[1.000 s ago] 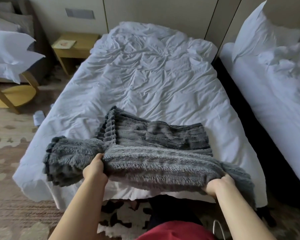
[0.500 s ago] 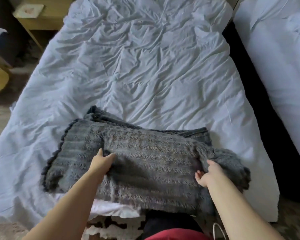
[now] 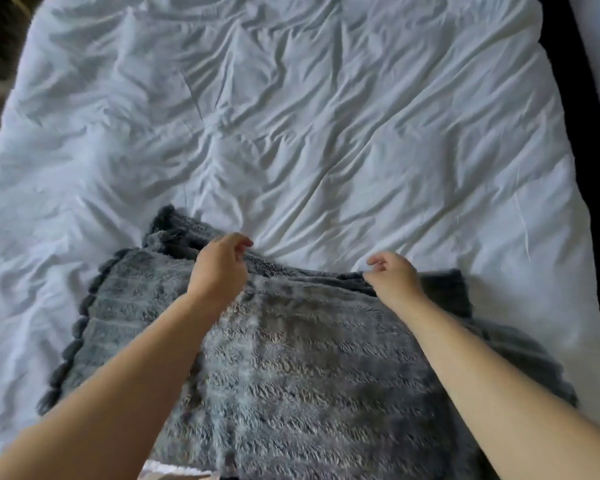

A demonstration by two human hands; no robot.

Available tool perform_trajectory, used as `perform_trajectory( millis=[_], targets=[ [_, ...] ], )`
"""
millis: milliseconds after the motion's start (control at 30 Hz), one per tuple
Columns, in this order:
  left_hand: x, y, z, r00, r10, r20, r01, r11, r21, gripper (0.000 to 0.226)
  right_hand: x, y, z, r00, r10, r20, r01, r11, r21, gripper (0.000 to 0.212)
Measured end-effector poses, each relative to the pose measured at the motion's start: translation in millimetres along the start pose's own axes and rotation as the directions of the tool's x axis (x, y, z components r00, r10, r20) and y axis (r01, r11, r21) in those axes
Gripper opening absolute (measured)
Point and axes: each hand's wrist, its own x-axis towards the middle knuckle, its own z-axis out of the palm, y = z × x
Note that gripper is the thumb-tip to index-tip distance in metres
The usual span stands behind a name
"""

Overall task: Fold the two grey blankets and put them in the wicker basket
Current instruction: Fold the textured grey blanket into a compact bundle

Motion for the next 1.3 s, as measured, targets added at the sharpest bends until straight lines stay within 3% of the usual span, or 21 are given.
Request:
perform_trajectory(
  millis=[67,167,233,267,333,400,533,667,733,800,867,933,1000,1067,1133,1200,1300],
  targets=[
    [44,3,14,0.967,0.088,0.239,-0.120,0.985,0.126,0.060,34,0,15,0.973,-0.068,0.220,0.134,0.945,-0.299,0.044],
    [85,-8,48,0.803,0.037,0.595,-0.358,0.828,0.431,0.078,58,11,40,0.853,0.064,0.519,0.261,0.807,-0.530,0.069],
    [95,-21,63,0.717,-0.027,0.697,-0.501,0.674,0.542,0.074,61,17,52,0.810,0.117,0.575,0.309,0.748,-0.588,0.055],
    [99,-26,66,0.704,-0.026,0.710,-0.541,0.629,0.559,0.067,64,18,54,0.830,0.090,0.551,0.316,0.738,-0.596,0.037],
    [112,-32,64,0.714,0.033,0.699,-0.573,0.601,0.557,0.040,77,10,45,0.920,-0.014,0.392,0.253,0.786,-0.565,0.010],
    [132,-31,53,0.774,0.079,0.628,-0.521,0.642,0.562,0.021,98,-6,27,0.971,-0.099,0.219,0.201,0.832,-0.517,0.013],
    [164,-28,29,0.886,0.196,0.420,-0.400,0.780,0.481,0.019,130,-35,10,0.964,-0.255,0.070,0.252,0.804,-0.538,0.028],
    [184,-30,16,0.904,0.309,0.295,-0.406,0.838,0.364,0.018,150,-49,1,0.929,-0.354,-0.107,0.250,0.814,-0.524,0.015],
    [192,-38,6,0.891,0.239,0.385,-0.387,0.843,0.374,0.014,153,-49,-5,0.946,-0.310,-0.090,0.237,0.856,-0.460,0.009],
    [191,-52,-5,0.854,0.102,0.511,-0.413,0.729,0.546,0.018,150,-41,-14,0.984,-0.150,0.100,0.179,0.868,-0.463,0.011],
    [186,-69,-14,0.817,-0.030,0.576,-0.440,0.613,0.656,0.022,143,-25,-31,0.958,0.082,0.274,0.125,0.741,-0.659,0.013],
    [177,-76,-21,0.802,-0.140,0.580,-0.397,0.602,0.693,0.019,132,-11,-49,0.935,0.238,0.263,0.098,0.539,-0.836,0.006],
    [171,-73,-33,0.852,-0.139,0.505,-0.338,0.591,0.733,0.017,121,-5,-65,0.964,0.210,0.161,0.033,0.508,-0.861,0.009],
    [163,-65,-49,0.919,-0.078,0.387,-0.274,0.579,0.768,0.016,108,-8,-82,0.998,0.039,0.042,0.013,0.561,-0.828,0.006],
    [149,-60,-68,0.947,-0.026,0.321,-0.265,0.504,0.822,0.019,90,-11,-96,0.987,-0.151,-0.059,0.033,0.543,-0.839,0.006],
    [132,-62,-85,0.955,-0.016,0.297,-0.261,0.430,0.864,0.025,67,-7,-106,0.967,-0.226,-0.121,0.006,0.491,-0.871,0.010],
    [92,-83,-109,0.963,-0.134,0.234,-0.126,0.545,0.829,0.025,26,2,-109,0.978,-0.185,-0.094,0.000,0.454,-0.891,0.019]
  ],
)
